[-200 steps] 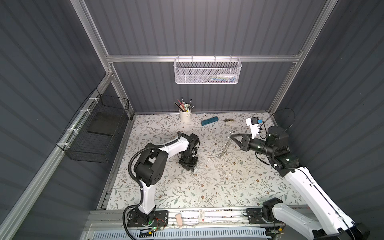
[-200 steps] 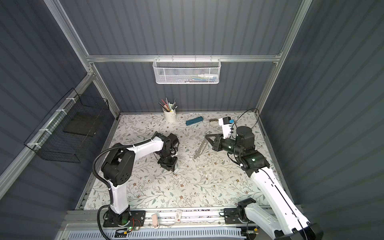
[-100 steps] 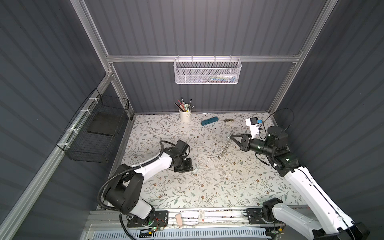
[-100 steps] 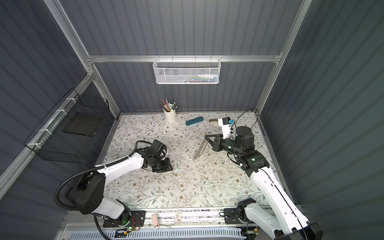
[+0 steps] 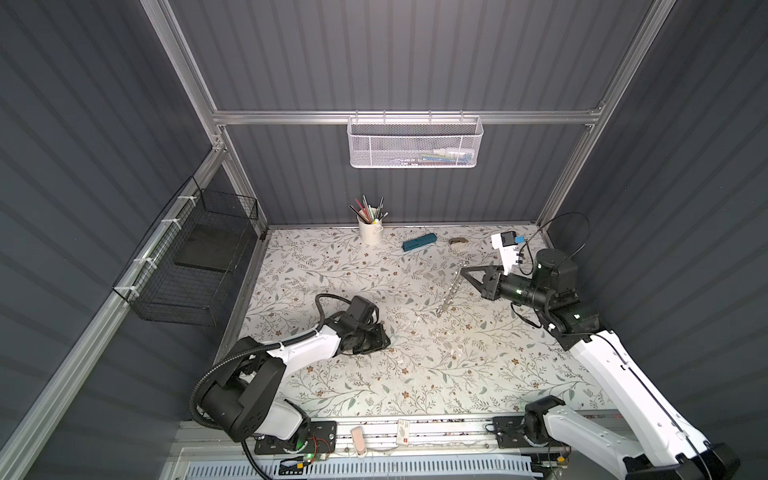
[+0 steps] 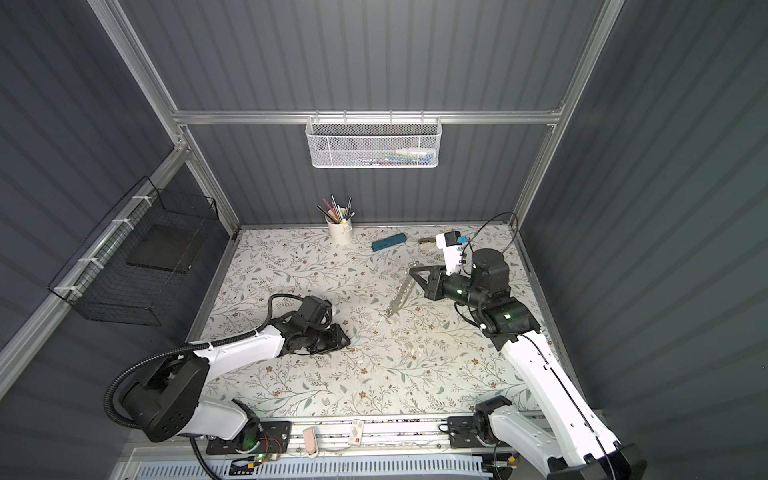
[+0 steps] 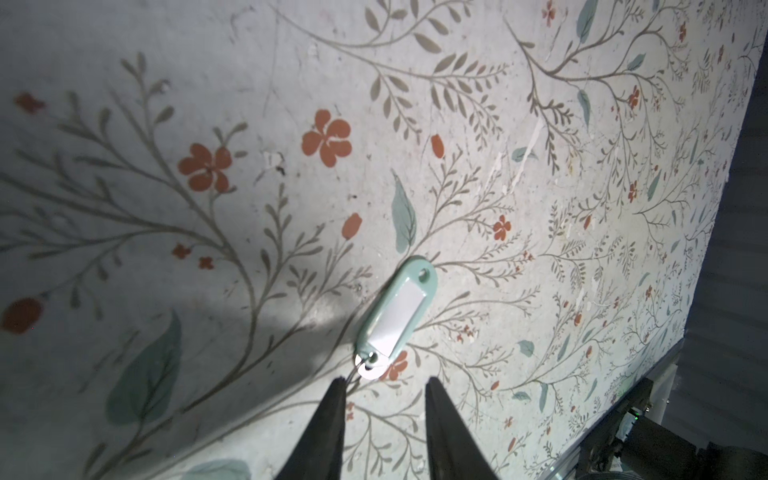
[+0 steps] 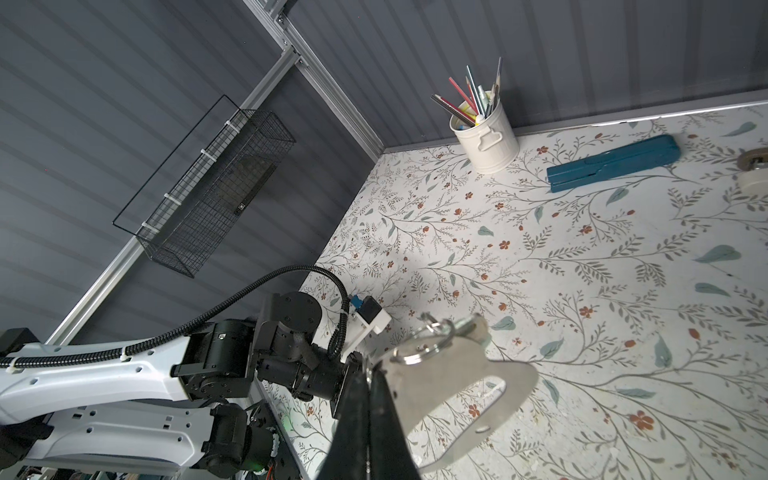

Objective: Put the keys on the keyring

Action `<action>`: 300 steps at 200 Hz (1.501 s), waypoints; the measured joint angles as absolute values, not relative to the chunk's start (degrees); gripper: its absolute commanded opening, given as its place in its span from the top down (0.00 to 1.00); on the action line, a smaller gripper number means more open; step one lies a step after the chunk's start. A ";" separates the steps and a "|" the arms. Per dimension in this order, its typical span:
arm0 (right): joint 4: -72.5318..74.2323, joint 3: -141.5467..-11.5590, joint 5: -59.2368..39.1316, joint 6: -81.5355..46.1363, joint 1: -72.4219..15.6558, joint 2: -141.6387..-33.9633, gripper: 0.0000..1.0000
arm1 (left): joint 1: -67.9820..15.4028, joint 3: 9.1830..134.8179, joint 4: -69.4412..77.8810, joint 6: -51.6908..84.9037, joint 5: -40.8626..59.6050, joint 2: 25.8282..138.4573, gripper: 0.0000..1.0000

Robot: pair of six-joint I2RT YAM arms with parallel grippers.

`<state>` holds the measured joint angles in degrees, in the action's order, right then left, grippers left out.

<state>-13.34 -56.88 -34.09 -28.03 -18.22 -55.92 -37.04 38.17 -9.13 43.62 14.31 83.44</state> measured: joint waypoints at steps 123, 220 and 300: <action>-13.80 -57.01 -34.13 -28.05 -18.55 -55.92 0.96 | -38.70 38.00 -7.40 41.19 15.73 86.54 0.75; -13.80 -57.01 -34.13 -28.05 -18.85 -55.94 0.96 | -38.70 37.98 -10.76 40.69 11.79 85.06 0.87; -13.78 -57.01 -34.13 -28.05 -18.85 -55.94 0.96 | -38.70 37.98 -10.20 40.69 13.67 85.62 0.86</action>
<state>-13.78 -57.01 -34.13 -28.05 -18.85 -55.94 -38.70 37.98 -10.20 40.69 13.67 85.62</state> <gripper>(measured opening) 0.041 0.142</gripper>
